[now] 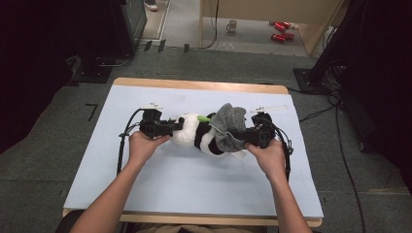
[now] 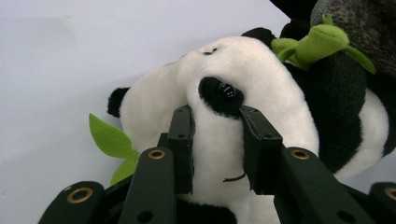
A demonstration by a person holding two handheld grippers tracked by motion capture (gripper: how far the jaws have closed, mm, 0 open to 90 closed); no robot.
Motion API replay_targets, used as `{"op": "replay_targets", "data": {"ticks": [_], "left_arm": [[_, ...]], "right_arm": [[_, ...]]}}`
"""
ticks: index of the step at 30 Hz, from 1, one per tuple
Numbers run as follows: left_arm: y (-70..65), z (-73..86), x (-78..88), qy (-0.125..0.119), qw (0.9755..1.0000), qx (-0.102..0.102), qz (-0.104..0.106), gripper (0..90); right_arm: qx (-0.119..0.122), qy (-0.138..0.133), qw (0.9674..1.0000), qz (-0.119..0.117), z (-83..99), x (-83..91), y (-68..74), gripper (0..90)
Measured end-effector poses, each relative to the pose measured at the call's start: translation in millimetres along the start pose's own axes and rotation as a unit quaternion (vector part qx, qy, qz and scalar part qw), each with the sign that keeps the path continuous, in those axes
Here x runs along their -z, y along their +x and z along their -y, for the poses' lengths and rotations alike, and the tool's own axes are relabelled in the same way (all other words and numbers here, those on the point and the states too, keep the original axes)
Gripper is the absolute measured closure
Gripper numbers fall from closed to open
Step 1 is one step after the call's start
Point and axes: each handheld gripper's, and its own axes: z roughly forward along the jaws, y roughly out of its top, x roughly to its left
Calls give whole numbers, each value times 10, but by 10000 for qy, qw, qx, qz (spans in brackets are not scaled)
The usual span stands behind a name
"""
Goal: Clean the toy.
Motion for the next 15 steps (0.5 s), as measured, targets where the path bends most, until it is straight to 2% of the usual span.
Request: {"op": "replay_targets", "data": {"ticks": [4,8,10,13,15], "left_arm": [[11,-5,-4,-30,10000,49,41,676],[19,-7,-3,-37,10000,66,49,676],[28,-8,-4,-48,9999,98,40,676],[67,-15,6,-56,9997,221,45,676],[67,-14,3,-61,9997,222,53,677]], "right_arm": [[-74,-31,10000,-17,28,23,-59,816],[-131,-33,9999,97,42,55,-104,816],[-187,-21,9996,217,56,78,-152,817],[-276,147,9979,559,97,103,-256,818],[-366,160,9973,620,128,115,-340,819]]}}
